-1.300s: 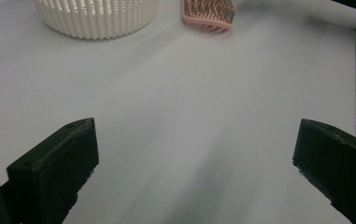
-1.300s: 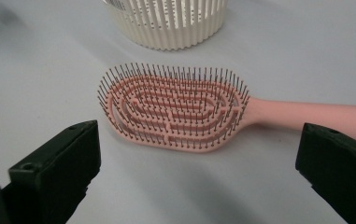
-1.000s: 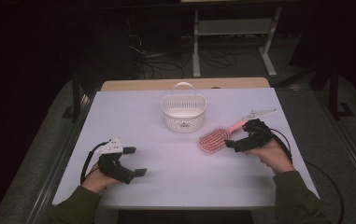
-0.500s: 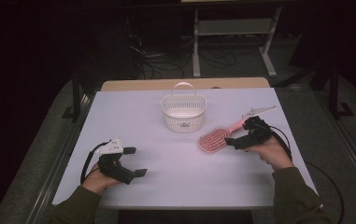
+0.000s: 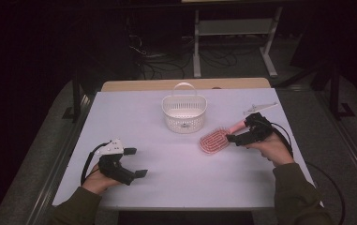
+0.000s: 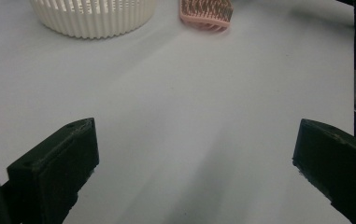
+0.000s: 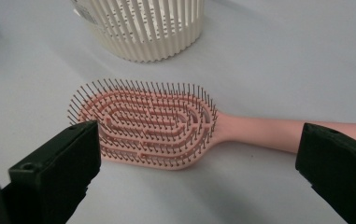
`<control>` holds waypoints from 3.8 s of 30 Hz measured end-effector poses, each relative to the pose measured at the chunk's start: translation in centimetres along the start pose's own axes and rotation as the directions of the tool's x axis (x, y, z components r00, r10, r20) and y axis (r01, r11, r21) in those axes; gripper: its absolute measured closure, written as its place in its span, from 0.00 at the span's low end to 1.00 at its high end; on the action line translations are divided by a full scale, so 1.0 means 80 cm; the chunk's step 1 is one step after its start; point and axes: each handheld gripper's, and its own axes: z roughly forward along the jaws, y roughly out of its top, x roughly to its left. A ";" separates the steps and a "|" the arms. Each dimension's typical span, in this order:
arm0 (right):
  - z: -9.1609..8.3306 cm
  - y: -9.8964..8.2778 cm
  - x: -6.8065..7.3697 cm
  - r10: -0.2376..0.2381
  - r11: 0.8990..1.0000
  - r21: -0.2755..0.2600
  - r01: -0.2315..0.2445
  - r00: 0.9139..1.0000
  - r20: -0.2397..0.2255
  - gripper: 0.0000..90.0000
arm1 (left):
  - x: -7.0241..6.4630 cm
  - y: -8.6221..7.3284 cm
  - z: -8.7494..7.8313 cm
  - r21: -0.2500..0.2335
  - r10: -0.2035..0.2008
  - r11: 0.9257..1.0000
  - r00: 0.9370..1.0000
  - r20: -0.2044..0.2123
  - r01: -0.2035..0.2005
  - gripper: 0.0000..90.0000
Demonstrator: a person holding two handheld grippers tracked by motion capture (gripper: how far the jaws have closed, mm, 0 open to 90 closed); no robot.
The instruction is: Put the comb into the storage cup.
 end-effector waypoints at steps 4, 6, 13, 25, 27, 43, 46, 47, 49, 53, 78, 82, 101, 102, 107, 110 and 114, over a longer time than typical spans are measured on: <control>0.001 0.002 -0.003 0.002 1.000 0.002 -0.002 1.000 0.002 0.00 | 0.000 0.000 0.000 0.000 0.000 1.000 1.000 0.001 0.000 0.00; 0.002 0.003 -0.004 -0.001 1.000 0.008 0.001 1.000 0.006 0.00 | 0.000 0.000 0.000 0.000 0.001 1.000 1.000 0.002 -0.001 0.00; 0.002 0.010 -0.010 -0.002 1.000 0.006 0.002 1.000 0.018 0.00 | 0.000 0.000 0.000 -0.002 -0.001 1.000 1.000 0.001 0.001 0.00; 0.003 0.016 -0.022 0.017 1.000 0.006 -0.018 0.999 0.040 0.01 | 0.001 0.000 -0.001 -0.005 -0.006 1.000 1.000 -0.003 0.006 0.00; 0.003 0.018 -0.026 0.023 1.000 0.006 -0.023 0.999 0.046 0.01 | 0.001 0.000 -0.001 -0.005 -0.009 1.000 1.000 -0.003 0.009 0.00; 0.008 0.032 -0.048 0.045 0.999 0.003 -0.046 0.995 0.092 0.07 | 0.001 -0.001 0.000 -0.005 -0.013 1.000 1.000 0.000 0.013 0.00; 0.011 0.034 -0.050 0.051 0.999 -0.003 -0.051 0.993 0.105 0.13 | 0.001 -0.001 -0.001 -0.006 -0.010 1.000 1.000 0.001 0.010 0.00; 0.012 0.035 -0.051 0.054 0.999 -0.003 -0.054 0.993 0.104 0.15 | 0.001 -0.001 -0.001 -0.005 -0.011 1.000 1.000 0.002 0.011 0.00; 0.016 0.035 -0.052 0.056 0.998 0.005 -0.057 0.993 0.106 0.17 | 0.001 -0.001 0.000 -0.004 -0.013 1.000 1.000 0.002 0.013 0.00; 0.022 0.034 -0.056 0.057 0.998 0.013 -0.059 0.992 0.117 0.23 | 0.001 -0.001 0.000 -0.006 -0.015 1.000 1.000 0.002 0.015 0.00; 0.040 0.044 -0.086 0.055 0.996 0.061 -0.067 0.981 0.185 0.85 | 0.001 -0.001 -0.001 -0.007 -0.012 1.000 1.000 0.007 0.012 0.00; 0.046 0.043 -0.090 0.049 0.995 0.077 -0.065 0.980 0.194 0.92 | 0.001 -0.001 -0.001 -0.008 -0.013 1.000 1.000 0.007 0.013 0.00; 0.069 0.037 -0.104 0.055 0.988 0.131 -0.083 0.976 0.210 0.99 | 0.002 -0.002 0.000 -0.003 -0.013 1.000 1.000 0.008 0.013 0.00; 0.069 0.037 -0.105 0.055 0.988 0.130 -0.084 0.976 0.211 0.99 | 0.002 -0.002 0.000 -0.003 -0.012 1.000 1.000 0.010 0.012 0.00; 0.072 0.037 -0.107 0.058 0.985 0.144 -0.091 0.974 0.218 0.99 | 0.001 -0.002 0.001 -0.002 -0.012 1.000 1.000 0.011 0.012 0.00; 0.073 0.036 -0.109 0.051 0.984 0.156 -0.088 0.973 0.225 0.99 | 0.002 -0.002 0.000 -0.003 -0.012 1.000 1.000 0.011 0.012 0.00; 0.071 0.034 -0.110 0.054 0.983 0.158 -0.091 0.972 0.227 0.99 | 0.001 -0.002 0.000 -0.003 -0.013 1.000 1.000 0.012 0.013 0.00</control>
